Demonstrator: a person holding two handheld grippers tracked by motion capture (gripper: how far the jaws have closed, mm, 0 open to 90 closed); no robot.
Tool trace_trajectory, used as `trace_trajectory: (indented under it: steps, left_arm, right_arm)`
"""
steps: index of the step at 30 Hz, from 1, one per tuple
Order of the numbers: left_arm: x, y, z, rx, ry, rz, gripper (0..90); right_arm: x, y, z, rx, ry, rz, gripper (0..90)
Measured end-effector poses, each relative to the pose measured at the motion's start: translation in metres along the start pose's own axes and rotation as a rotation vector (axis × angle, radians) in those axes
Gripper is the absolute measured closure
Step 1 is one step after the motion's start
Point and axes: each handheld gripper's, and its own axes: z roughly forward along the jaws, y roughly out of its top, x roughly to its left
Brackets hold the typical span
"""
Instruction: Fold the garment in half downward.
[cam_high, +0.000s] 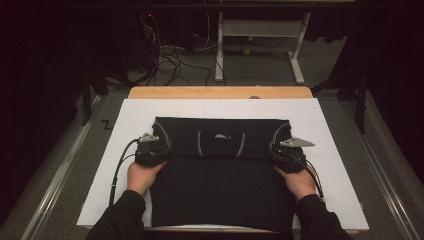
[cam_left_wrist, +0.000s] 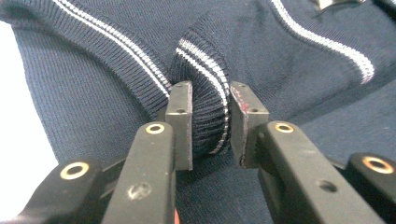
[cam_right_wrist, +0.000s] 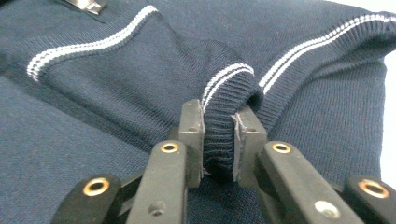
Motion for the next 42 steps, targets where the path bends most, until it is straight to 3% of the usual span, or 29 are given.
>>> trace_trajectory:
  steps: [2,6,12,16,23,25,31,42]
  left_arm:
    - [-0.003,0.003,-0.010,-0.045,-0.009,0.003,70.1]
    - [-0.010,0.005,-0.024,-0.083,-0.023,0.027,70.3]
    - [-0.021,-0.002,-0.041,-0.103,-0.041,0.065,70.3]
    - [-0.026,-0.012,-0.045,-0.082,-0.049,0.080,70.0]
    - [-0.026,-0.037,-0.052,-0.095,-0.110,0.046,69.9]
    - [-0.028,-0.045,-0.055,-0.070,-0.102,0.070,69.8]
    - [-0.035,-0.053,-0.055,-0.045,-0.107,0.088,69.8]
    - [-0.038,-0.061,-0.060,-0.032,-0.125,0.077,69.7]
  right_arm:
    - [0.001,-0.001,-0.005,-0.034,0.002,-0.010,78.9]
    - [0.004,-0.003,-0.013,-0.065,-0.003,-0.034,78.8]
    - [0.007,-0.009,-0.035,-0.118,0.020,-0.040,78.8]
    - [0.009,-0.020,-0.046,-0.115,0.035,-0.053,78.7]
    - [0.013,-0.028,-0.055,-0.112,0.045,-0.055,78.7]
    - [0.016,-0.031,-0.062,-0.118,0.052,-0.061,78.7]
    - [0.018,-0.037,-0.070,-0.122,0.052,-0.062,78.6]
    - [0.020,-0.048,-0.074,-0.086,0.052,-0.057,78.2]
